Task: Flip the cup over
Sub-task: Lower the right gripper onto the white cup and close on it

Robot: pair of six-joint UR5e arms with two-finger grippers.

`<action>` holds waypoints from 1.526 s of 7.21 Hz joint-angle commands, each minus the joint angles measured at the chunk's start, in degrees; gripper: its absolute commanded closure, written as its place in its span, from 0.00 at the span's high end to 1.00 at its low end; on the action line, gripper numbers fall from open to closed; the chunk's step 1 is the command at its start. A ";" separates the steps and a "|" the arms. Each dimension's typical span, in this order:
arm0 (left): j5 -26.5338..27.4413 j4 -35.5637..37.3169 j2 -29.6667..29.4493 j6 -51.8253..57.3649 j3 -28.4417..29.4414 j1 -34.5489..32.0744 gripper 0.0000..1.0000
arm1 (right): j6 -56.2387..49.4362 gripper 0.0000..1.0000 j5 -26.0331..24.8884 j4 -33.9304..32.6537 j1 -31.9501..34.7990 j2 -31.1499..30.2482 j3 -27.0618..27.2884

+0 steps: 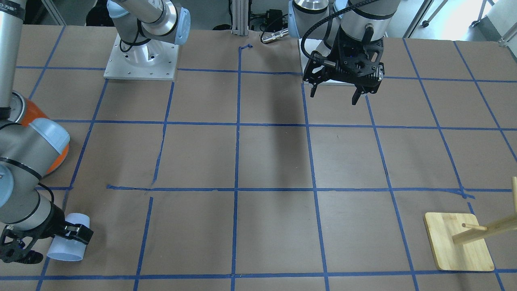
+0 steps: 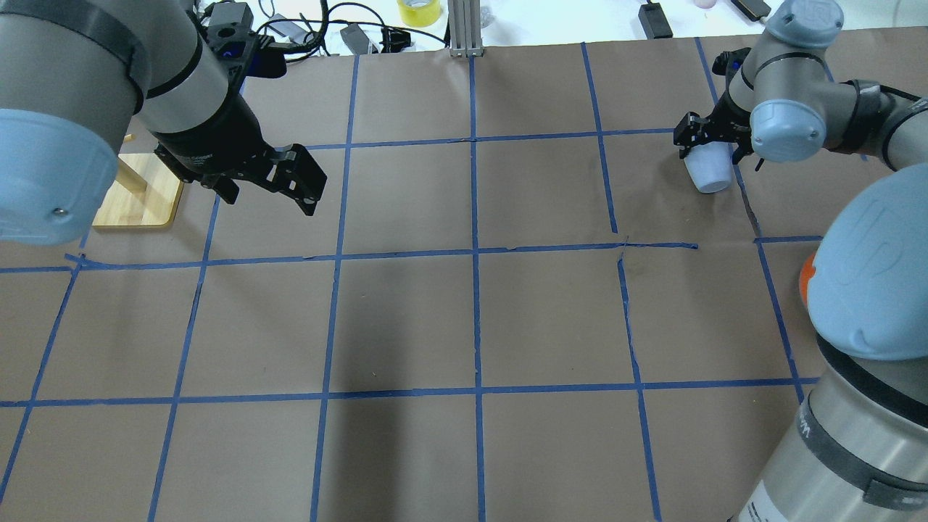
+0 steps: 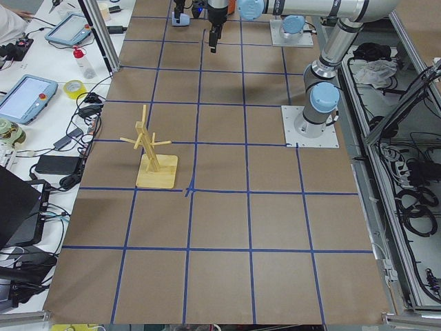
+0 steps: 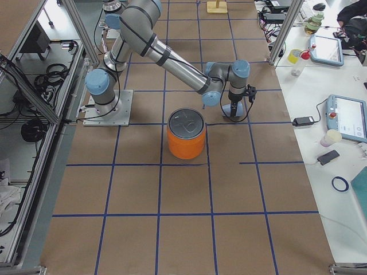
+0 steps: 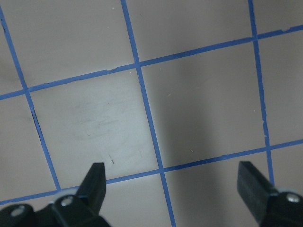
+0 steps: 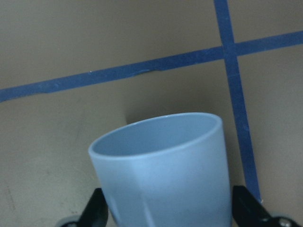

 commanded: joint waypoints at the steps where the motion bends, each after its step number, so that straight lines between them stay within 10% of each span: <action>1: 0.07 0.00 -0.03 -0.13 -0.01 0.00 1.00 | -0.20 0.74 -0.31 -0.17 0.00 0.62 0.02; 3: 0.07 0.00 0.05 -0.13 -0.01 0.00 1.00 | -0.20 0.57 -0.40 0.00 0.61 0.00 -0.07; 6: 0.07 0.00 0.05 -0.04 0.07 0.00 1.00 | -9.22 0.57 -9.85 1.06 13.83 -1.06 -0.77; 11: -0.02 0.18 0.67 0.05 0.34 0.70 1.00 | -30.56 0.54 -9.68 7.79 29.94 -0.62 -6.72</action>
